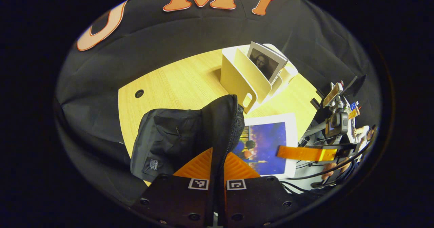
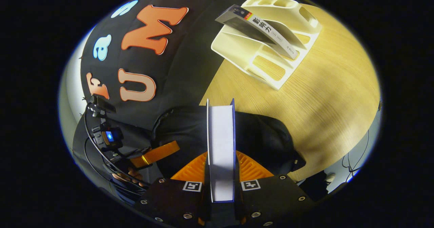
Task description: Open the schoolbag, grab two books from the bookshelf and put them into the schoolbag.
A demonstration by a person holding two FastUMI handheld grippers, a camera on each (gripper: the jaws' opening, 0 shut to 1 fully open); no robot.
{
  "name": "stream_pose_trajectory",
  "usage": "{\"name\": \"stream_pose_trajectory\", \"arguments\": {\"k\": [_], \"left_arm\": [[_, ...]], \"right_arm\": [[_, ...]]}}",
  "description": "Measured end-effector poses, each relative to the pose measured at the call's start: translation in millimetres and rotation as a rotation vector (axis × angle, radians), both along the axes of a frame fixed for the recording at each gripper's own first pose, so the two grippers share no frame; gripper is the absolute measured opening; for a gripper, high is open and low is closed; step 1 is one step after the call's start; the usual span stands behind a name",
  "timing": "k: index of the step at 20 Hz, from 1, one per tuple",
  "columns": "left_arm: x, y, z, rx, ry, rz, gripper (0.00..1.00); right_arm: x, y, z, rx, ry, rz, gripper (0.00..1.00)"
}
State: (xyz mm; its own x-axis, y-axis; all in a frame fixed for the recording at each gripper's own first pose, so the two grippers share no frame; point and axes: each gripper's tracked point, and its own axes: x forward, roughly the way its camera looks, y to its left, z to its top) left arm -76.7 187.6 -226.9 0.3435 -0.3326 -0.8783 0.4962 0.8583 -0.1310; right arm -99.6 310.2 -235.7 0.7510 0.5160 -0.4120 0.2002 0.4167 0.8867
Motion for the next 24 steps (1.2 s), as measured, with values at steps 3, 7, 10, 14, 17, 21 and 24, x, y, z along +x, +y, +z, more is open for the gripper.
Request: {"name": "stream_pose_trajectory", "arguments": {"k": [3, 7, 10, 14, 17, 21, 24], "left_arm": [[-1, -1, 1, -0.008, -0.005, -0.003, 0.06], [-4, -2, 2, -0.022, -0.008, -0.014, 0.05], [-5, -5, -1, -0.038, -0.001, -0.021, 0.05], [-6, -6, 0, -0.054, 0.004, -0.021, 0.06], [-5, -9, 0, -0.069, 0.011, -0.021, 0.06], [1, -7, -7, -0.065, 0.016, -0.035, 0.06], [3, -10, -16, -0.060, 0.026, -0.063, 0.06]], "right_arm": [[10, 24, -10, 0.016, -0.006, 0.008, 0.27], [24, 45, -23, 0.039, -0.013, -0.007, 0.28], [38, 55, -32, 0.045, -0.020, -0.019, 0.28], [49, 75, -47, 0.076, 0.011, -0.003, 0.27], [54, 81, -52, 0.073, 0.051, 0.036, 0.31], [34, 86, -78, -0.063, 0.188, 0.193, 0.46], [13, 53, -86, -0.223, 0.227, 0.263, 0.58]]}}
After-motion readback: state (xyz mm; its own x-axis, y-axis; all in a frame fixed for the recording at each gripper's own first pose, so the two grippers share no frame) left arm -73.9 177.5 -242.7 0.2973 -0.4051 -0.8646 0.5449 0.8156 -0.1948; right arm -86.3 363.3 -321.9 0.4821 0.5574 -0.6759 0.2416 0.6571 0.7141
